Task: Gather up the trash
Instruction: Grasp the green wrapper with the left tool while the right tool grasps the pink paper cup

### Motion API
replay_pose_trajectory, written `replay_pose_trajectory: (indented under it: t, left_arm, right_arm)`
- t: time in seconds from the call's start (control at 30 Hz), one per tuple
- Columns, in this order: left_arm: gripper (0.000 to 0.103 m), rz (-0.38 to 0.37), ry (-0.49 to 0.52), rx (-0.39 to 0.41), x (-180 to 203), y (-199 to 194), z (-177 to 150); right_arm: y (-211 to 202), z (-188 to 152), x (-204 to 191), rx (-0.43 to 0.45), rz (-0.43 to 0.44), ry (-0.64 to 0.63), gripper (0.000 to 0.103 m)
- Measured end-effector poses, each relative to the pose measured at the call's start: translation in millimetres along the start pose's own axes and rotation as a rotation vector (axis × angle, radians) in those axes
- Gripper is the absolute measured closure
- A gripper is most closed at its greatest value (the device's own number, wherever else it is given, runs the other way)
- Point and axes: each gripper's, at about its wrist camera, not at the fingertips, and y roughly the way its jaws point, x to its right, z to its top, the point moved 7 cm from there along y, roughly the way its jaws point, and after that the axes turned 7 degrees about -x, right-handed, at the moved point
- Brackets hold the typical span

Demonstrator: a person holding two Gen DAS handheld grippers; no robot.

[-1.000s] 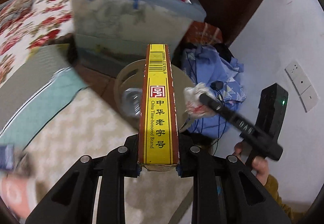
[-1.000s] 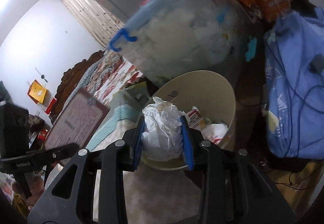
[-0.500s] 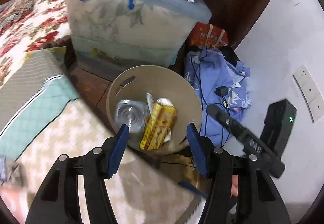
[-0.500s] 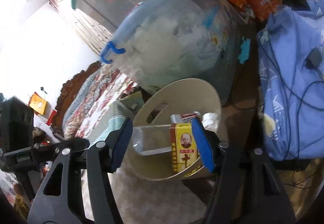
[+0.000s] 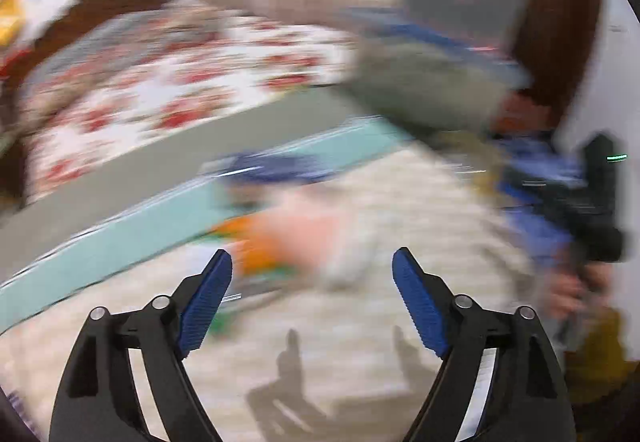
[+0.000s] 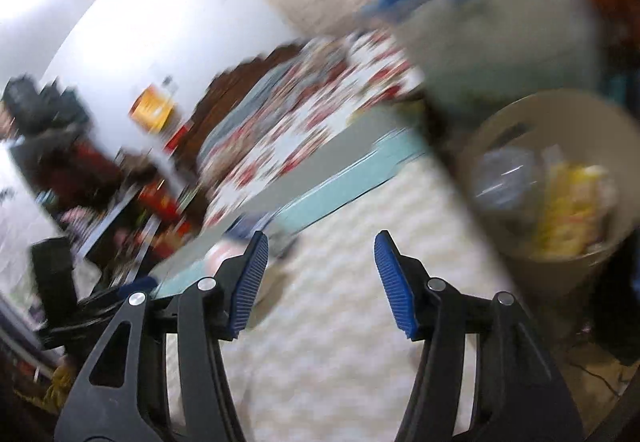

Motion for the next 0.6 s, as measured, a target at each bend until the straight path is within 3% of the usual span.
replay_pose_trajectory:
  t: [0.03,0.1,0.17,0.23,0.4,0.43,0.47,0.6]
  left_arm:
    - [0.024,0.06,-0.011,-0.013,-19,5,-7]
    - [0.023,0.097,-0.037,-0.048,-43,19,-20]
    - [0.022,0.085,-0.045,-0.076,-52,34,-27]
    - [0.022,0.091,-0.02,-0.085,-55,49,-29]
    - [0.026,0.11,-0.044,-0.127,-66,73,-29]
    - [0.03,0.109,-0.052,-0.136,-68,77,-31]
    - [0.046,0.102,-0.058,-0.147,-70,80,-34]
    - [0.076,0.054,-0.085,-0.133,-75,74,-41]
  right_arm:
    - [10,-3,-9,-0.022,0.011,-0.011,0.045]
    - [40,-13,-36,-0.081,0.014,-0.054,0.044]
    - [58,-17,-54,-0.106,0.009,-0.095,0.037]
    - [80,-18,-72,-0.128,-0.03,-0.155,0.023]
    - [121,-21,-101,-0.196,-0.14,-0.294,0.02]
    - [129,-25,-107,-0.217,-0.168,-0.334,0.019]
    - [134,-27,-111,-0.231,-0.185,-0.364,0.019]
    - [158,-44,-122,-0.266,-0.332,-0.533,0.018]
